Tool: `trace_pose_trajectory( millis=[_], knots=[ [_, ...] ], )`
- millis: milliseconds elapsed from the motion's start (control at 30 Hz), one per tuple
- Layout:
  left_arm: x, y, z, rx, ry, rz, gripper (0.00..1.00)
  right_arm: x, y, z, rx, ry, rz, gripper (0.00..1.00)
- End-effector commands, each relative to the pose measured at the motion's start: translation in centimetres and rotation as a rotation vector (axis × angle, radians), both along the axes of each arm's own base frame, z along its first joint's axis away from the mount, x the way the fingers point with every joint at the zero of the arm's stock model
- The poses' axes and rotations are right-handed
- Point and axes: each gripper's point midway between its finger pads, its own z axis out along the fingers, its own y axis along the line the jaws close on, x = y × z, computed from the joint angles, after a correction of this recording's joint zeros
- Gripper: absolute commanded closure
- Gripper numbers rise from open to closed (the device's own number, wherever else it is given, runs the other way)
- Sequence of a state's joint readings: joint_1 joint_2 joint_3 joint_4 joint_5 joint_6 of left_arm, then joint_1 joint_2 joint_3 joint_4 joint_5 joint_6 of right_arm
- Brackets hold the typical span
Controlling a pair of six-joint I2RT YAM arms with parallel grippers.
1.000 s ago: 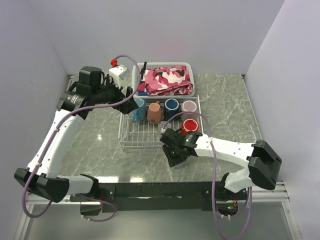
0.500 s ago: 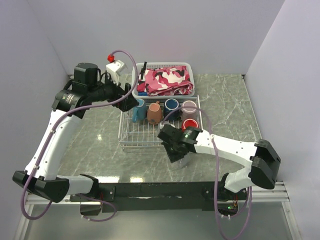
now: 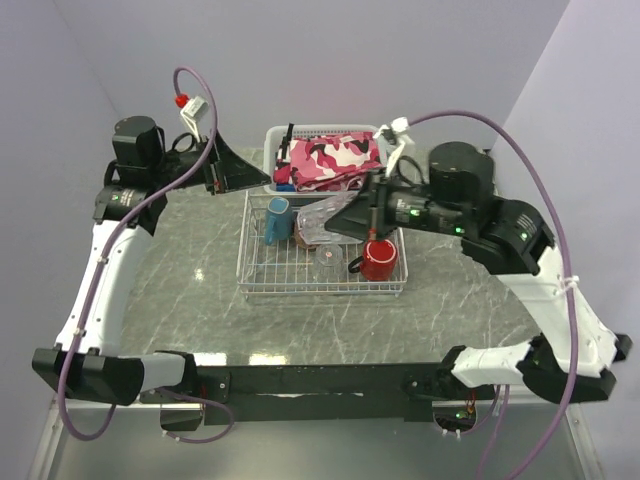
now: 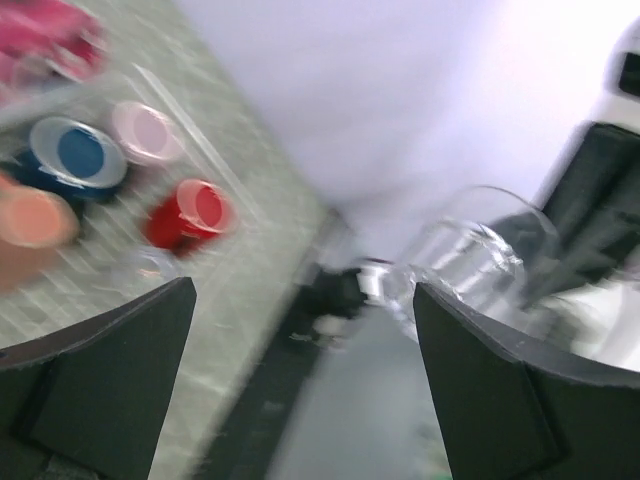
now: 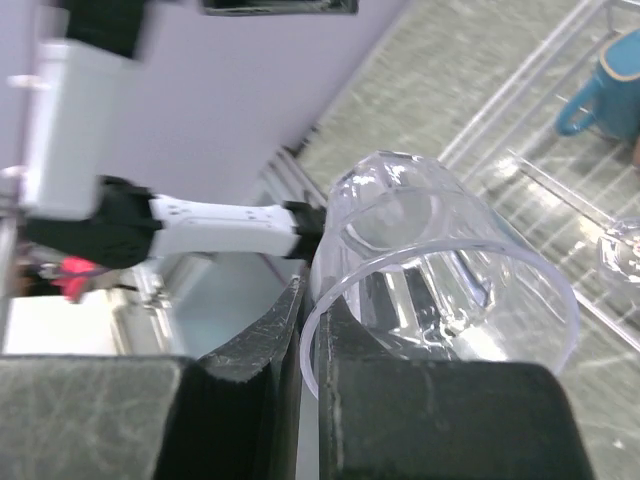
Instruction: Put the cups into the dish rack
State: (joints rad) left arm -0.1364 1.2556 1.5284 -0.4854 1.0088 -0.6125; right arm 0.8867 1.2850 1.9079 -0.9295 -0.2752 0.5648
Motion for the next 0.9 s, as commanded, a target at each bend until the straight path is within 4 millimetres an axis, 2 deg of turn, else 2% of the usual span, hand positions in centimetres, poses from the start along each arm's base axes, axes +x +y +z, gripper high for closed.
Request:
trace_pose_trajectory(
  millis=[0,33,67,133,167,200,233,267,533,867],
  knots=[
    [-4.2,-0.9,3.1,-0.179,0.147,-0.261,0.04,-2.1,0.1,3.0,0.23,0.003,0.18,1.0],
    [-4.5,-0.9,3.4,-0.182,0.142,-0.275,0.04,-1.4,-0.3,3.2,0.256,0.003,0.163,1.0],
    [-4.6,-0.9,3.5,-0.184,0.147,-0.287,0.04,-1.4,-0.3,4.2,0.308,-0.01,0.172,1.0],
    [-5.1,-1.0,3.6,-0.192,0.178,-0.311,0.04,-1.6,-0.3,4.1,0.34,0.002,0.206,1.0],
    [-5.3,-1.0,3.6,-0.193,0.176,-0.313,0.04,-1.4,-0.4,5.0,0.385,-0.009,0.21,1.0],
    [-5.5,-1.0,3.6,-0.193,0.18,-0.32,0.04,-1.2,-0.3,4.6,0.395,0.003,0.22,1.0],
    [-5.7,-1.0,3.6,-0.192,0.171,-0.328,0.04,-1.6,-0.2,5.5,0.431,-0.002,0.253,1.0],
    [-5.9,-1.0,3.5,-0.194,0.182,-0.333,0.04,-1.1,-0.3,5.4,0.439,0.004,0.247,1.0],
    [-7.2,-1.1,3.4,-0.198,0.16,-0.369,0.04,0.4,1.1,7.1,0.534,0.026,0.3,1.0],
    [-8.0,-2.7,3.9,-0.233,0.145,-0.41,0.04,2.4,2.8,7.2,0.549,0.069,0.307,1.0]
  ],
)
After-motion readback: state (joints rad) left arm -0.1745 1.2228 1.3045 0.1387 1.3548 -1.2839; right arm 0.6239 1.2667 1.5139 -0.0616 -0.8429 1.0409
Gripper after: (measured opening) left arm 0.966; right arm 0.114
